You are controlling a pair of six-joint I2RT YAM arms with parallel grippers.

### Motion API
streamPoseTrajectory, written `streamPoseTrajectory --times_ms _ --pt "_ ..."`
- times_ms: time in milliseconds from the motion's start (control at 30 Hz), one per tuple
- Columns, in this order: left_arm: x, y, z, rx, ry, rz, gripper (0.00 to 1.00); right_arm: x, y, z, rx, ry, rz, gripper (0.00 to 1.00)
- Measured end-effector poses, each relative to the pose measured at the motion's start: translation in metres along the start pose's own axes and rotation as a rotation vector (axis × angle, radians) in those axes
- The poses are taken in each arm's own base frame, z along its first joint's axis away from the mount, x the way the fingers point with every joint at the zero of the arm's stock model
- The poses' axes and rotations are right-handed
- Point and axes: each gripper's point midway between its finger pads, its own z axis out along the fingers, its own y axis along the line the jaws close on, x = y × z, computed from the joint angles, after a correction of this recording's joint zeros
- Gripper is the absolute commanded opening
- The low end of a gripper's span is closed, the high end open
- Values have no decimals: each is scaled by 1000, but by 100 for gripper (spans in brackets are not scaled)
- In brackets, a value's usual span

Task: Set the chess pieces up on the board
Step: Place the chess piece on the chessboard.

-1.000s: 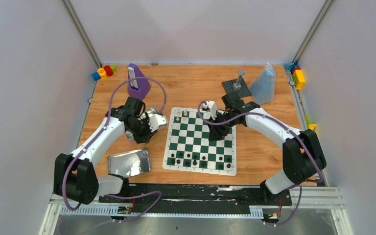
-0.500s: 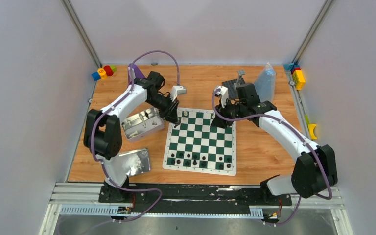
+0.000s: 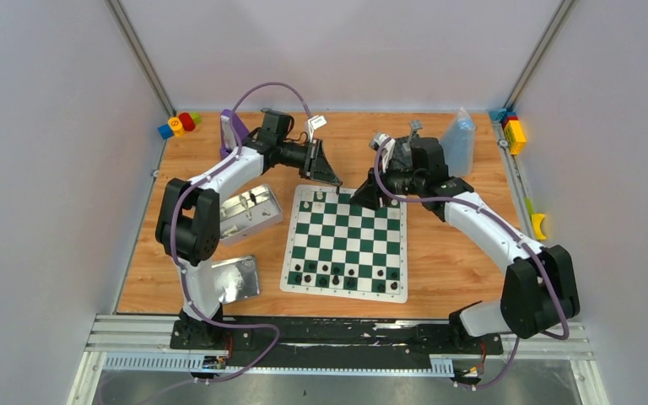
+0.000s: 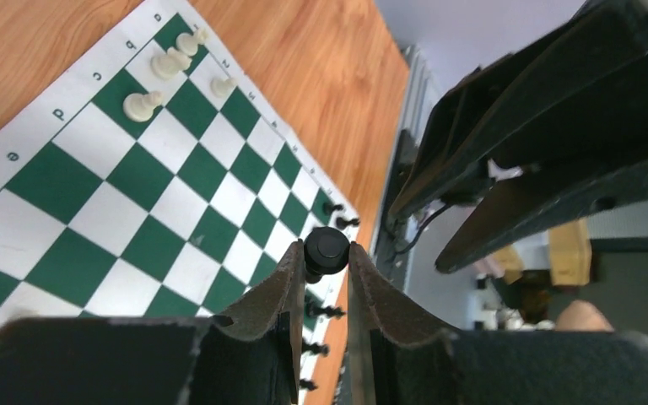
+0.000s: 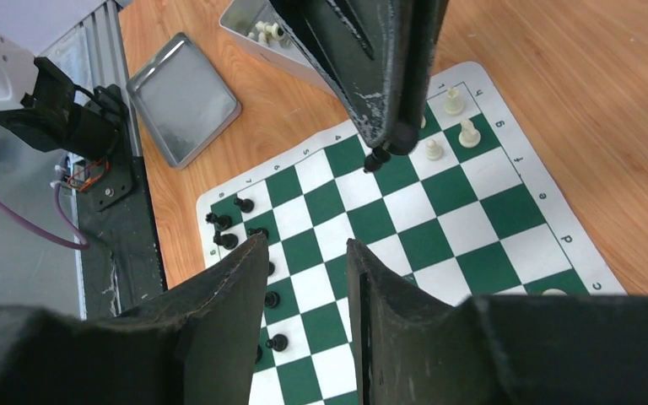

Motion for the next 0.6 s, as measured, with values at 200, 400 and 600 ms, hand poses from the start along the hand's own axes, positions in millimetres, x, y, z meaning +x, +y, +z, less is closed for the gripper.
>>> streamPoseTrajectory --times_ms 200,400,600 --pt "-20 -4 9 60 -109 -141 26 -6 1 6 -25 -27 42 46" --pt "-29 -13 12 111 -157 -209 26 -5 -4 12 -15 -28 56 47" --pt "-33 -26 13 132 -167 -207 27 -3 -11 15 14 -23 68 48"
